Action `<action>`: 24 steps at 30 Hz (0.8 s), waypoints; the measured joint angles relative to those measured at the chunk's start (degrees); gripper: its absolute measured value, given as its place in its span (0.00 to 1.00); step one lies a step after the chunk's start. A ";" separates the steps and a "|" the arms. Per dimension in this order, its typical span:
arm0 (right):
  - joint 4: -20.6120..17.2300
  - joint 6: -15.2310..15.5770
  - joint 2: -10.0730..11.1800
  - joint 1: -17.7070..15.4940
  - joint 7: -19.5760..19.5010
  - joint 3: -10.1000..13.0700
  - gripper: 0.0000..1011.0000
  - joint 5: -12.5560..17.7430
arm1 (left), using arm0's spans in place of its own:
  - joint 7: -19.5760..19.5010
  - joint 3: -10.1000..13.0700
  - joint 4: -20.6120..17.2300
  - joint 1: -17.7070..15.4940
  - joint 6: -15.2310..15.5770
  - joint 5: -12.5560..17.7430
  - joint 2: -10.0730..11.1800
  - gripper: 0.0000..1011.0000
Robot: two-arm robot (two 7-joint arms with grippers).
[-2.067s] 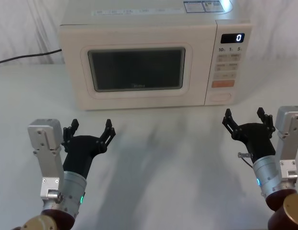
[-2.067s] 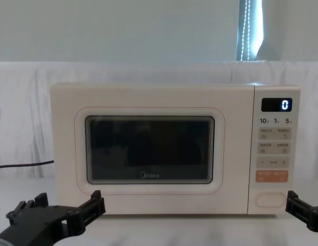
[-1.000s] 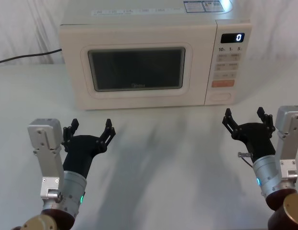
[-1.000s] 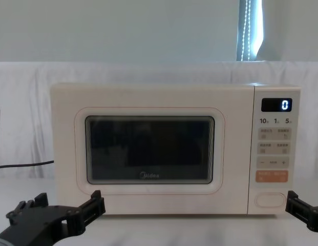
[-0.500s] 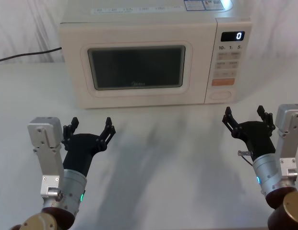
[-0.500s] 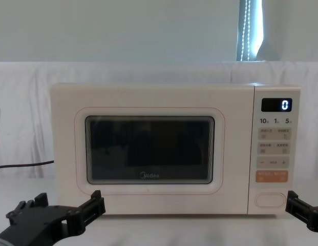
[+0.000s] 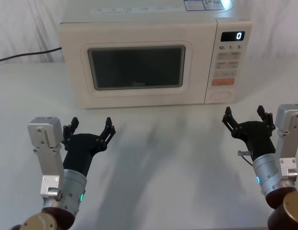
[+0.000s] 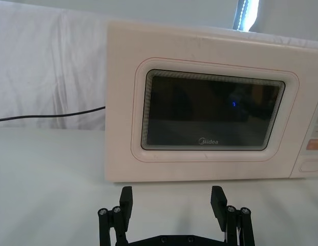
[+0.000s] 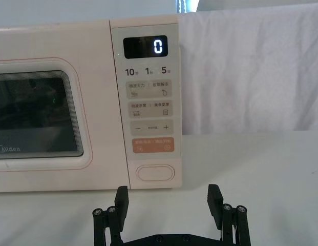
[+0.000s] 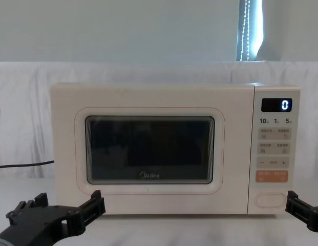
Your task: Press the button to open the microwave door with one hand; close the microwave door with the other hand.
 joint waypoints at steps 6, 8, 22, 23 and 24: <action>0.00 0.00 0.00 0.00 0.00 0.00 0.99 0.00 | 0.00 0.00 0.00 0.00 0.00 0.00 0.00 0.99; 0.00 0.00 0.00 0.00 0.00 0.00 0.99 0.00 | 0.00 0.00 0.00 0.00 0.00 0.00 0.00 0.99; 0.00 0.00 0.00 0.00 0.00 0.00 0.99 0.00 | 0.00 0.00 0.00 0.00 0.00 0.00 0.00 0.99; 0.00 0.00 0.00 0.00 0.00 0.00 0.99 0.00 | 0.00 0.00 0.00 0.00 0.00 0.00 0.00 0.99; 0.00 0.00 0.00 0.00 0.00 0.00 0.99 0.00 | 0.00 0.00 0.00 0.00 0.00 0.00 0.00 0.99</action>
